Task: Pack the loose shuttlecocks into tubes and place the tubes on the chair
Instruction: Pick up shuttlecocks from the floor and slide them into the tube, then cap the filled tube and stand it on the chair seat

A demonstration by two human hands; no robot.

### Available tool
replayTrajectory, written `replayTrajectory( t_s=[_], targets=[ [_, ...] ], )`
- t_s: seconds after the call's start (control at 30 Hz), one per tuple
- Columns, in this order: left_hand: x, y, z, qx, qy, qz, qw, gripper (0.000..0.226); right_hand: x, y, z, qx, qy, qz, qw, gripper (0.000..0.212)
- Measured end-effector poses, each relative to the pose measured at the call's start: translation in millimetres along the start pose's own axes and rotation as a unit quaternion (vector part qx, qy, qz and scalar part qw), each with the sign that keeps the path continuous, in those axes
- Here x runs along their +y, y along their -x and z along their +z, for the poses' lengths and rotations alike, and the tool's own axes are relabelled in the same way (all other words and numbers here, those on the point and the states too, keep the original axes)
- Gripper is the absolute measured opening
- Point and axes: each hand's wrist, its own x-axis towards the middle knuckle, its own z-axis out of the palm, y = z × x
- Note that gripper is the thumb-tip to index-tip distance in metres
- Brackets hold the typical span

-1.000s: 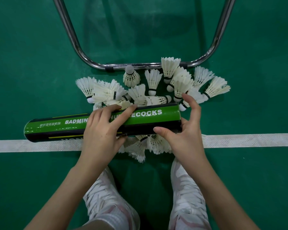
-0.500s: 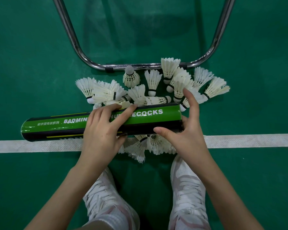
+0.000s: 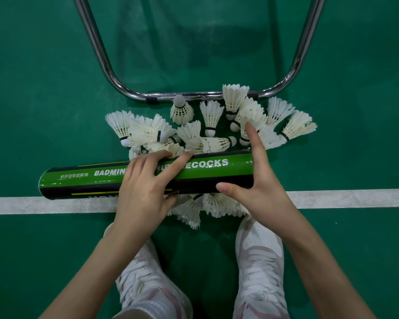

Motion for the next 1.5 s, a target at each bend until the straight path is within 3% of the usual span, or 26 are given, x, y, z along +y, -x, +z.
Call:
replayTrajectory(
  t_s=[0.43,0.63,0.87,1.0,1.27,1.5],
  targets=[
    [9,-17,-13,0.022,-0.005,-0.002,1.0,0.087,-22,-3,-8,0.063,0.042,-0.044,0.996,0.105],
    [16,-35,-35,0.06,-0.017,-0.001,0.998,0.087,-52,-6,-32,0.098,0.027,-0.124,0.987,0.087],
    [25,-51,-85,0.124,-0.016,0.008,0.992,0.085,-93,-9,-46,0.124,0.045,-0.199,0.971,0.087],
    [32,-62,-123,0.173,-0.005,0.005,0.985,0.086,-129,2,-50,0.142,0.057,-0.224,0.963,0.074],
    [53,-62,-205,0.253,0.021,0.036,0.966,0.085,-204,6,-73,0.236,0.072,-0.309,0.918,0.02],
    [59,-74,-271,0.303,0.003,0.039,0.952,0.086,-262,-54,-103,0.287,0.19,-0.289,0.893,0.024]
  ],
)
